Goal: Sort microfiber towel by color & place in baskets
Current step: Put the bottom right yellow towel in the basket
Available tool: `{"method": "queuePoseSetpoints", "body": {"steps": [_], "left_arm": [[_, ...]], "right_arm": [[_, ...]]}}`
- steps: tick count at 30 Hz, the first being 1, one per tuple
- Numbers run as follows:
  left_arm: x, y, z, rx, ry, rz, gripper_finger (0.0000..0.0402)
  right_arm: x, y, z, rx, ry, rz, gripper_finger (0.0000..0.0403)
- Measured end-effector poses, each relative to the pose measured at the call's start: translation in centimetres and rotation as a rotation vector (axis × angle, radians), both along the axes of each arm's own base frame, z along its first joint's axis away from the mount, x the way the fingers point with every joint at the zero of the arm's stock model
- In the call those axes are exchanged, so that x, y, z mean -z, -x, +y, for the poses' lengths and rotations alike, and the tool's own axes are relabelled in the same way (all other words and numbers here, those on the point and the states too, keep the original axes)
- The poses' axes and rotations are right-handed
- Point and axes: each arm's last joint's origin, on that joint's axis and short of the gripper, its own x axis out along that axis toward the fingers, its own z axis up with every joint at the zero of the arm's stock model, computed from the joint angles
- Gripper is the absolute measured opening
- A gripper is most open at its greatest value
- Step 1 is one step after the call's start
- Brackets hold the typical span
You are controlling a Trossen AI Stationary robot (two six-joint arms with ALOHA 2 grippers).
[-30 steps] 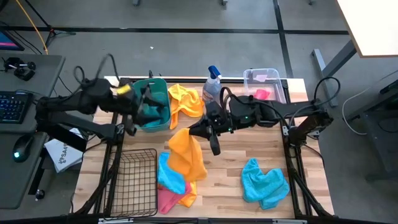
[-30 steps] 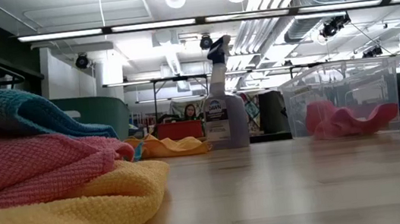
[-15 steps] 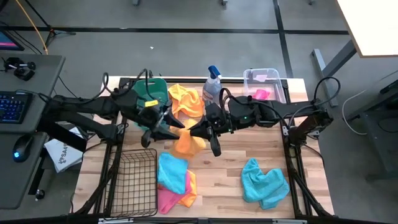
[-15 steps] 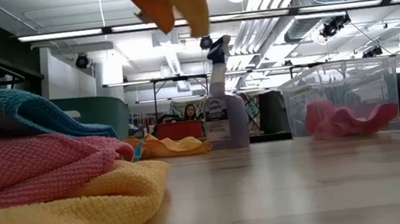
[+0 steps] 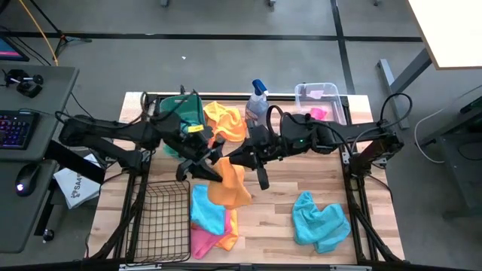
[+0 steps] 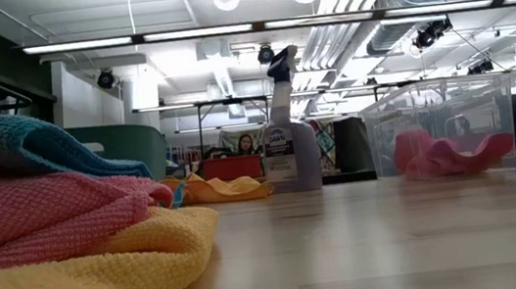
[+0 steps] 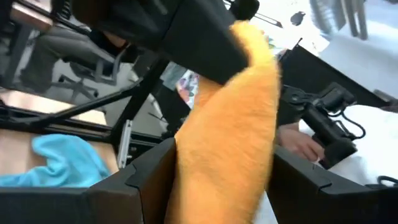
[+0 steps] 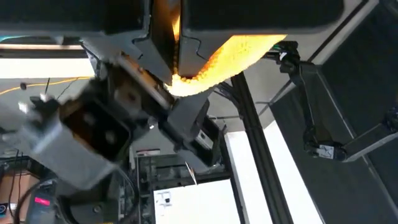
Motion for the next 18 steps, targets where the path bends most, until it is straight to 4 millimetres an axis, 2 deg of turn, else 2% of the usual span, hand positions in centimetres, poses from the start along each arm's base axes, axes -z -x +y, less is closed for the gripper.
{"method": "queuePoseSetpoints", "body": {"steps": [3, 8, 11, 14, 15, 18], "left_arm": [[0.5, -0.7, -0.1, 0.023, -0.008, 0.002, 0.0211], [0.4, -0.8, -0.2, 0.06, -0.043, -0.052, 0.02], [0.4, -0.7, -0.2, 0.059, -0.058, -0.052, 0.0145], [0.5, -0.5, 0.0, 0.078, -0.08, -0.048, 0.0046], [0.5, -0.3, 0.2, 0.083, -0.082, -0.033, 0.0024], [0.7, 0.3, 0.7, 0.064, -0.087, 0.029, 0.0014]], "right_arm": [[0.0, 0.0, 0.0, -0.001, 0.006, 0.003, 0.0], [0.2, 0.0, 0.0, 0.0, 0.008, 0.014, 0.0], [0.2, 0.0, 0.0, 0.0, 0.007, 0.015, 0.0007], [0.2, 0.0, 0.0, 0.007, -0.028, 0.023, 0.003], [0.2, 0.0, 0.0, 0.011, -0.039, 0.027, 0.0043], [0.2, 0.0, -0.1, 0.054, -0.036, 0.028, 0.0096]]}}
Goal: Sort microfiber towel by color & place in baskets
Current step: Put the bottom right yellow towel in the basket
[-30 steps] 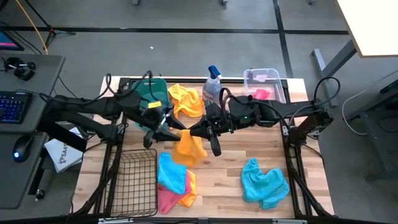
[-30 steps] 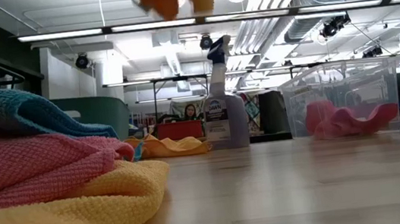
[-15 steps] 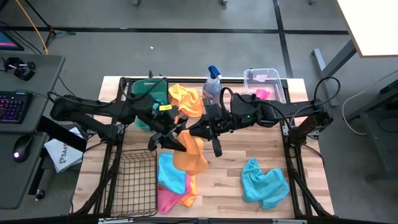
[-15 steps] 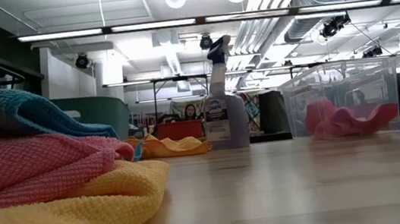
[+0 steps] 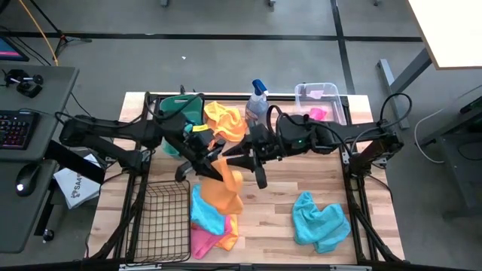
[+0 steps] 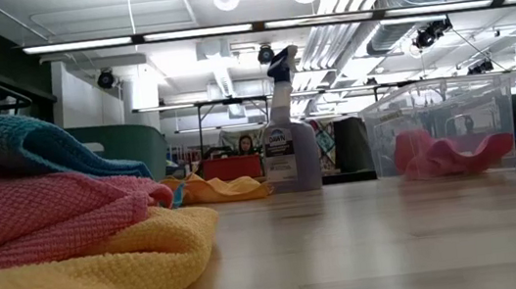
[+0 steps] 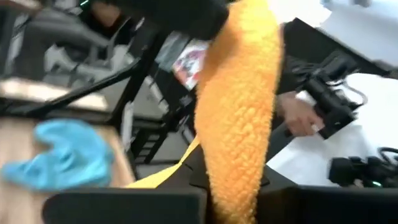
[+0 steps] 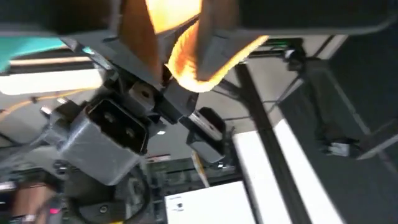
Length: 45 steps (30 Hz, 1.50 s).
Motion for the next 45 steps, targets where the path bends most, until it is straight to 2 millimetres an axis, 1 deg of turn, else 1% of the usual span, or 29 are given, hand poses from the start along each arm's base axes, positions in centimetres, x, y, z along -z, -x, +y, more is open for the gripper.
{"method": "queuePoseSetpoints", "body": {"steps": [2, 4, 7, 9, 12, 16, 19, 21, 23, 25, 27, 31, 33, 35, 38, 41, 45], "left_arm": [[0.0, 1.0, 0.2, -0.021, -0.008, 0.06, 0.0006], [0.1, 2.4, 0.4, -0.056, -0.017, 0.142, 0.0005], [0.6, 5.4, 0.1, -0.115, -0.032, 0.331, 0.0003], [1.0, 7.6, -0.5, -0.162, -0.035, 0.471, 0.0002], [1.2, 10.6, -1.9, -0.191, -0.002, 0.633, 0.0001], [0.9, 13.6, -4.0, -0.225, 0.065, 0.707, 0.0001], [1.9, 15.3, -5.1, -0.264, 0.06, 0.885, 0.0001], [3.0, 15.9, -6.0, -0.276, 0.029, 1.02, 0.0001], [4.1, 16.2, -7.0, -0.278, -0.013, 1.112, 0.0001], [5.0, 16.2, -7.9, -0.262, -0.036, 1.147, 0.0], [6.0, 15.9, -8.8, -0.248, -0.043, 1.183, 0.0], [8.7, 15.2, -10.1, -0.267, -0.069, 1.299, 0.0003], [10.0, 15.0, -10.7, -0.264, -0.105, 1.356, 0.0009], [11.1, 14.6, -11.2, -0.26, -0.163, 1.365, 0.0018], [12.0, 13.8, -11.8, -0.23, -0.257, 1.337, 0.0041], [12.6, 12.7, -12.1, -0.194, -0.296, 1.293, 0.0077], [12.4, 12.0, -11.9, -0.146, -0.329, 1.262, 0.0137]], "right_arm": [[-0.1, 0.2, -0.2, 0.043, 0.01, 0.002, 0.0136], [-0.5, 0.9, -0.4, 0.082, 0.055, 0.006, 0.0176], [-0.9, 2.2, -0.8, 0.128, 0.101, 0.044, 0.0226], [-0.9, 3.0, -1.1, 0.16, 0.107, 0.089, 0.0247], [-0.5, 3.9, -1.4, 0.21, 0.116, 0.174, 0.0263], [0.1, 4.7, -1.7, 0.268, 0.149, 0.27, 0.0265], [0.7, 4.9, -1.8, 0.288, 0.177, 0.33, 0.0265], [0.9, 5.0, -1.9, 0.305, 0.19, 0.349, 0.0265], [1.1, 5.1, -2.0, 0.319, 0.203, 0.369, 0.0265], [1.2, 5.1, -2.0, 0.328, 0.212, 0.385, 0.0265], [1.4, 5.2, -2.1, 0.333, 0.223, 0.401, 0.0265], [1.5, 5.3, -2.3, 0.341, 0.229, 0.419, 0.0265], [1.5, 5.2, -2.5, 0.345, 0.235, 0.42, 0.0265], [1.5, 5.2, -2.5, 0.349, 0.24, 0.42, 0.0265], [1.5, 5.2, -2.6, 0.349, 0.248, 0.42, 0.0265], [1.5, 5.2, -2.6, 0.349, 0.248, 0.421, 0.0265], [1.6, 5.3, -2.6, 0.348, 0.252, 0.432, 0.0265]]}}
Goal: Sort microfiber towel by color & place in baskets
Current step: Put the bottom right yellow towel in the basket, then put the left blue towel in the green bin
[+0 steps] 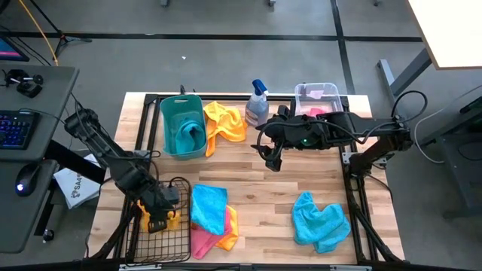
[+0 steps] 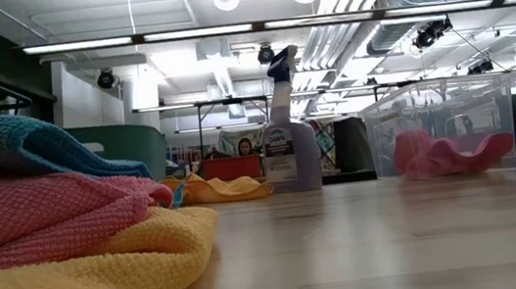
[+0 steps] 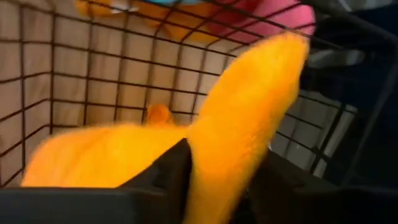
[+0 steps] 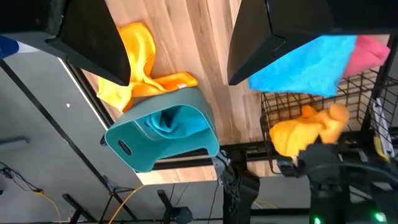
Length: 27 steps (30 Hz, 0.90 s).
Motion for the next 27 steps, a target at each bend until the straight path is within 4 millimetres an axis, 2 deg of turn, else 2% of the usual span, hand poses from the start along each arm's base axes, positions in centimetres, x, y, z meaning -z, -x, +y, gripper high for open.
{"method": "queuePoseSetpoints", "body": {"steps": [5, 9, 12, 15, 18, 22, 27], "left_arm": [[-2.0, -0.5, 0.4, 0.071, 0.093, -0.019, 0.0205], [-4.5, -1.6, 1.2, 0.119, 0.148, -0.118, 0.0237], [-6.5, -3.3, 2.3, 0.151, 0.117, -0.25, 0.0243], [-7.1, -5.8, 3.3, 0.206, 0.015, -0.339, 0.0244], [-6.7, -8.6, 3.6, 0.34, -0.096, -0.356, 0.0244], [-4.3, -11.8, 2.6, 0.536, -0.185, -0.264, 0.0244], [-1.1, -13.6, 1.1, 0.606, -0.226, -0.084, 0.0244]], "right_arm": [[0.2, 0.1, 0.0, 0.0, 0.005, 0.028, 0.0265], [0.3, 0.2, 0.0, -0.002, 0.004, 0.034, 0.0265], [-0.1, 0.6, 0.0, -0.021, -0.013, 0.023, 0.0265], [-0.9, 1.5, -0.1, -0.004, -0.06, -0.017, 0.0265], [-1.4, 2.4, -0.2, 0.0, -0.097, -0.034, 0.0265], [-1.7, 3.2, -0.1, -0.003, -0.113, -0.026, 0.0265], [-1.4, 3.6, -0.1, -0.005, -0.107, 0.015, 0.0265]]}}
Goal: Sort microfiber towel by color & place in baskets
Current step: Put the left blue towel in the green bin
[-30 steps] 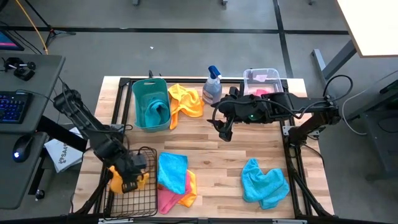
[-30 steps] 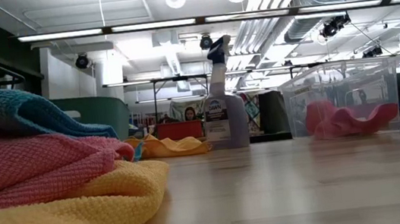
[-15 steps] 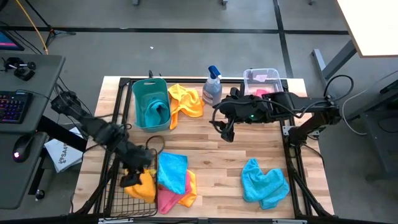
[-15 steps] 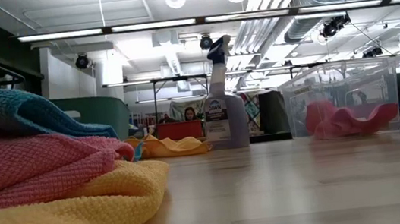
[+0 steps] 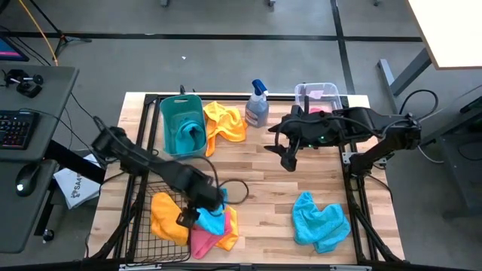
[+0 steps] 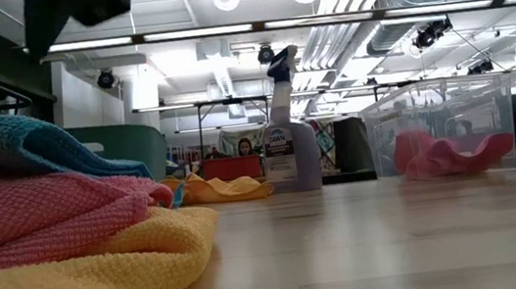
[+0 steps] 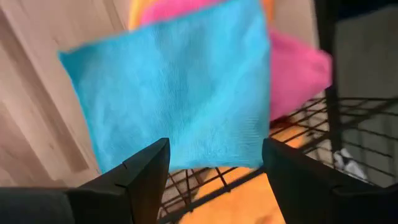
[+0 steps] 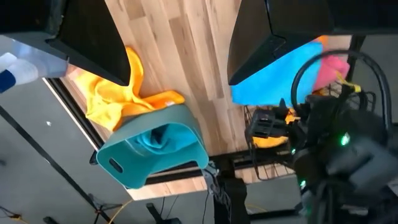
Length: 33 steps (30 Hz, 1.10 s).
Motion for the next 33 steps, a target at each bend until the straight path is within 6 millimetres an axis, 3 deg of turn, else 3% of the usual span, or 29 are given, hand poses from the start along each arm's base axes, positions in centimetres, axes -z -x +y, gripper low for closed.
{"method": "queuePoseSetpoints", "body": {"steps": [7, 15, 21, 33], "left_arm": [[2.3, -0.7, -1.3, -0.047, -0.032, 0.065, 0.0244], [1.8, -1.2, -2.1, -0.18, 0.069, 0.064, 0.0244], [1.3, -0.7, -3.5, -0.115, 0.063, 0.032, 0.0243], [4.1, -1.3, -4.4, -0.138, -0.049, 0.089, 0.0243]], "right_arm": [[0.4, 0.1, 0.0, -0.02, 0.04, 0.055, 0.0265], [0.7, 0.4, -0.1, -0.048, 0.085, 0.1, 0.0265], [0.8, 0.4, -0.1, -0.064, 0.11, 0.119, 0.0265], [0.8, 0.5, -0.1, -0.084, 0.139, 0.126, 0.0265]]}}
